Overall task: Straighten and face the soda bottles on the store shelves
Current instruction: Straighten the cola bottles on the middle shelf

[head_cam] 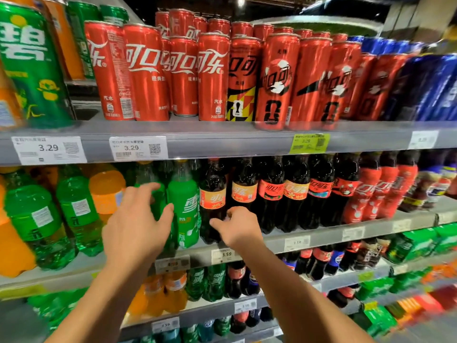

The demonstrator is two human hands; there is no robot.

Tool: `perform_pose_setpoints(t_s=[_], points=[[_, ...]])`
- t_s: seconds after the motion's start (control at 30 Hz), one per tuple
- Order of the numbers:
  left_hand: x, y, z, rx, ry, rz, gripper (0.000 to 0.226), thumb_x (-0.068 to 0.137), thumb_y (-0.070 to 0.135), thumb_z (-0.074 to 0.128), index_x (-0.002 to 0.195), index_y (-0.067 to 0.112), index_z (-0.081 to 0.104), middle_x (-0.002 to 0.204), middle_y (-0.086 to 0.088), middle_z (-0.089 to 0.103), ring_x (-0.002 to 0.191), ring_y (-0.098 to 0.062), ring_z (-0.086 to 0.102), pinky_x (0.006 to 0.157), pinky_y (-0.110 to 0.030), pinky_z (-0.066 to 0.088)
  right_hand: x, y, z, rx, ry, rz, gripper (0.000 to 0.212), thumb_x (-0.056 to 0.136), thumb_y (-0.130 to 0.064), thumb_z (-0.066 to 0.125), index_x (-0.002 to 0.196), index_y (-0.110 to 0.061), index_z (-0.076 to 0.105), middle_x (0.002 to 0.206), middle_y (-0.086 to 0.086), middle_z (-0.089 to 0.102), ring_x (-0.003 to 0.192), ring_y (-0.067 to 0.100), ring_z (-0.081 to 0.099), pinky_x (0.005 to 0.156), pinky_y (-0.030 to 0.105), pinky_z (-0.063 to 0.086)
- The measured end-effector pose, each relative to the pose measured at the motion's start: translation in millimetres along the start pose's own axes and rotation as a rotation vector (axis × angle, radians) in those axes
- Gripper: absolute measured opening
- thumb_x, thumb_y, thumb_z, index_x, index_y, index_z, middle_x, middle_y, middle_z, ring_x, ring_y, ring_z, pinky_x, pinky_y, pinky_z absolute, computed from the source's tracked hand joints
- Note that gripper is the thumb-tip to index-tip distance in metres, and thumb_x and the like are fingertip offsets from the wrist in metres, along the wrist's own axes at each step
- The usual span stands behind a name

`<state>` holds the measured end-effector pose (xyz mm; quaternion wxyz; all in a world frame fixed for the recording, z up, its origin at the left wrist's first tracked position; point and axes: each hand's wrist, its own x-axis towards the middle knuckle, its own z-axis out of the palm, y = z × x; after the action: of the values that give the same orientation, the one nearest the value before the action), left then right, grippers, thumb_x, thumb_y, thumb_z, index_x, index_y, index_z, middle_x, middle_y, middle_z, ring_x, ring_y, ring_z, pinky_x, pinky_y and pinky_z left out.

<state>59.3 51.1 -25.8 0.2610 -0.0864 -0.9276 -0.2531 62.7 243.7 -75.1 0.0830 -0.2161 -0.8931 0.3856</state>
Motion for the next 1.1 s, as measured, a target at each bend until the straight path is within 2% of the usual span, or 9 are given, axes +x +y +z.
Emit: perform_pose_setpoints(t_s=[0.07, 0.13, 0.17, 0.27, 0.4, 0.57, 0.73, 0.9, 1.1], points=[[-4, 17, 11, -0.084, -0.087, 0.077, 0.027, 0.088, 0.043, 0.058, 0.113, 0.033, 0.059, 0.096, 0.011, 0.058, 0.081, -0.018, 0.055, 0.065, -0.031, 0.040, -8, 6, -12, -0.013, 0.020, 0.006, 0.032, 0.085, -0.042, 0.070, 0.080, -0.013, 0.058, 0.071, 0.006, 0.064, 0.072, 0.024, 0.061, 0.067, 0.035, 0.048], [-6, 37, 23, -0.153, -0.169, 0.128, 0.015, 0.088, 0.043, 0.058, 0.101, 0.035, 0.062, 0.085, 0.014, 0.061, 0.076, -0.017, 0.057, 0.066, -0.031, 0.044, -15, 15, -29, -0.014, 0.085, 0.010, 0.037, 0.085, -0.039, 0.069, 0.091, -0.003, 0.067, 0.080, 0.013, 0.071, 0.079, 0.026, 0.066, 0.070, 0.036, 0.050], [-7, 46, 30, -0.178, -0.198, 0.152, 0.013, 0.088, 0.042, 0.058, 0.097, 0.034, 0.063, 0.081, 0.015, 0.061, 0.077, -0.019, 0.059, 0.068, -0.032, 0.047, -18, 21, -38, -0.022, 0.116, 0.015, 0.035, 0.085, -0.039, 0.069, 0.091, -0.004, 0.069, 0.081, 0.012, 0.072, 0.079, 0.024, 0.065, 0.070, 0.035, 0.049], [-9, 76, 49, -0.212, -0.287, 0.251, 0.013, 0.089, 0.041, 0.057, 0.095, 0.031, 0.064, 0.076, 0.016, 0.063, 0.076, -0.017, 0.060, 0.070, -0.031, 0.050, -19, 47, -67, -0.019, 0.179, 0.075, 0.024, 0.083, -0.040, 0.073, 0.087, -0.016, 0.071, 0.082, 0.001, 0.072, 0.081, 0.019, 0.065, 0.072, 0.027, 0.049], [-8, 110, 72, -0.213, -0.308, 0.319, 0.016, 0.089, 0.040, 0.056, 0.101, 0.031, 0.063, 0.071, 0.017, 0.058, 0.075, -0.013, 0.058, 0.065, -0.029, 0.045, -12, 80, -108, -0.018, 0.219, 0.114, 0.020, 0.082, -0.039, 0.074, 0.083, -0.019, 0.070, 0.086, 0.000, 0.073, 0.088, 0.020, 0.067, 0.081, 0.033, 0.055], [0, 141, 92, -0.151, -0.297, 0.291, 0.022, 0.090, 0.041, 0.055, 0.106, 0.028, 0.062, 0.077, 0.015, 0.060, 0.088, -0.020, 0.063, 0.072, -0.032, 0.047, 14, 110, -144, -0.031, 0.241, 0.080, 0.021, 0.082, -0.038, 0.073, 0.074, -0.020, 0.066, 0.078, 0.003, 0.073, 0.082, 0.022, 0.068, 0.075, 0.032, 0.055], [10, 172, 112, -0.120, -0.194, 0.159, 0.021, 0.087, 0.043, 0.058, 0.104, 0.031, 0.060, 0.086, 0.013, 0.070, 0.088, -0.019, 0.066, 0.074, -0.036, 0.052, 49, 131, -175, -0.034, 0.195, -0.017, 0.024, 0.085, -0.036, 0.070, 0.070, -0.018, 0.064, 0.067, -0.002, 0.069, 0.071, 0.019, 0.067, 0.070, 0.031, 0.054], [18, 197, 123, -0.006, -0.132, 0.030, 0.039, 0.086, 0.051, 0.057, 0.112, 0.023, 0.055, 0.095, 0.004, 0.072, 0.092, -0.027, 0.066, 0.068, -0.034, 0.046, 72, 143, -209, -0.060, 0.160, -0.155, 0.038, 0.085, -0.042, 0.071, 0.064, -0.011, 0.064, 0.055, -0.001, 0.063, 0.056, 0.013, 0.060, 0.051, 0.025, 0.042], [21, 217, 119, 0.174, -0.059, 0.025, 0.056, 0.081, 0.059, 0.060, 0.112, 0.011, 0.057, 0.102, -0.013, 0.065, 0.094, -0.037, 0.061, 0.075, -0.042, 0.049, 83, 145, -236, -0.077, 0.222, -0.210, 0.042, 0.073, -0.052, 0.075, 0.063, -0.016, 0.057, 0.065, 0.000, 0.066, 0.072, 0.022, 0.064, 0.063, 0.032, 0.050]])
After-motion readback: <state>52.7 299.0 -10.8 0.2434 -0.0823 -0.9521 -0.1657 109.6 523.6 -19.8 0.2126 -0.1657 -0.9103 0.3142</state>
